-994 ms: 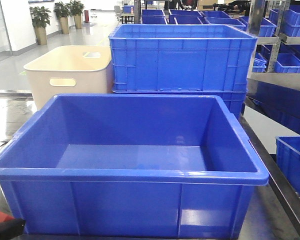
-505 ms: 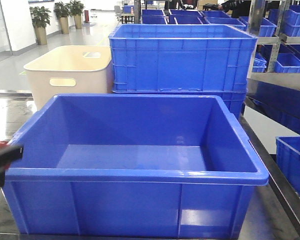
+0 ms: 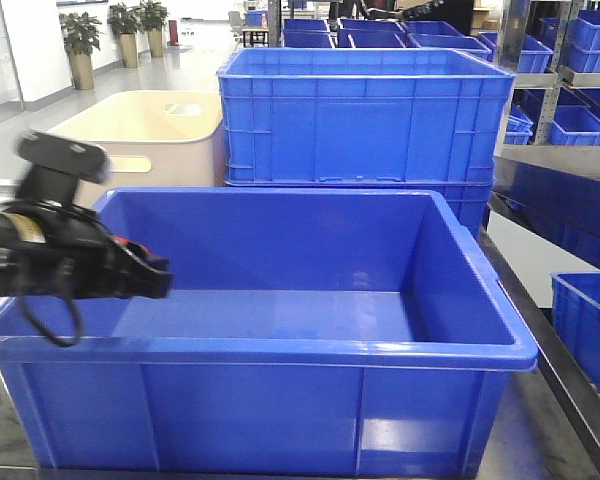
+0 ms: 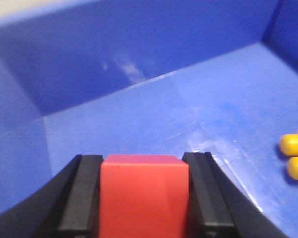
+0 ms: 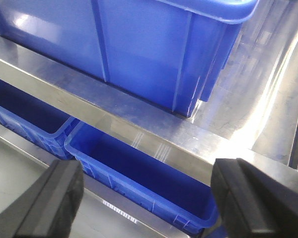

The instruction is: Pick red and yellow blocks into blue bin

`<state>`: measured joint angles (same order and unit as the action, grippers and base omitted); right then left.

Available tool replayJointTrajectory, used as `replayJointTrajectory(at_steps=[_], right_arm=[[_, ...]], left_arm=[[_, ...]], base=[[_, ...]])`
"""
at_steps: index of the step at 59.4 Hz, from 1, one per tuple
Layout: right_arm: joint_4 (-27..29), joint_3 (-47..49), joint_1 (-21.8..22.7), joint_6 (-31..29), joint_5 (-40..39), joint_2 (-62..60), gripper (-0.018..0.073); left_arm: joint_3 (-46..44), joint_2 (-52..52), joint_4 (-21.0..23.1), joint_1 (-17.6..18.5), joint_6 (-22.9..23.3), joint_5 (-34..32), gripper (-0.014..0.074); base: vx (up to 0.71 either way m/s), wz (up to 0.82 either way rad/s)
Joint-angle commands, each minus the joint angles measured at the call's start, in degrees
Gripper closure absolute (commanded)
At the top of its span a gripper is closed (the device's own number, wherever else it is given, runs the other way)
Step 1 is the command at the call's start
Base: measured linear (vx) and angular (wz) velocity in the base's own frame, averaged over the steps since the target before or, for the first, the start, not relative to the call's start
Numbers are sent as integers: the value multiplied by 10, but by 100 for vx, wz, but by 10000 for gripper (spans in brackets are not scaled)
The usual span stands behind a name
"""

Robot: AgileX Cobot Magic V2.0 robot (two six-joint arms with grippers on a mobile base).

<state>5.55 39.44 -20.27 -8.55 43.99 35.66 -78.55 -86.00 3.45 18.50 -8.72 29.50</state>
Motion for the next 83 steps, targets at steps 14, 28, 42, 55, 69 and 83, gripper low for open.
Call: replayJointTrajectory(at_steps=[14,28,42,55,69,83], right_arm=[[-2,17,2,-1,-40,0,-13],[-2,17,2,-1,-40,0,-13],[-2,17,2,-1,-40,0,-13],[-2,17,2,-1,-40,0,-13],[-2,17,2,-1,-40,0,-13],[-2,17,2,-1,-40,0,-13]], left_arm=[[-42,-25,3,3,3,-47,62],[-42,11,4,3,3,-10,3],[-39,122,48,3,1,100,7],[77,285,126,3,-53,83,7],[239,436,132,3,-48,84,7],[366,546,115,3,-43,95,7]], base=[[0,0],[0,0],[0,0],[0,0],[0,0],[0,0]])
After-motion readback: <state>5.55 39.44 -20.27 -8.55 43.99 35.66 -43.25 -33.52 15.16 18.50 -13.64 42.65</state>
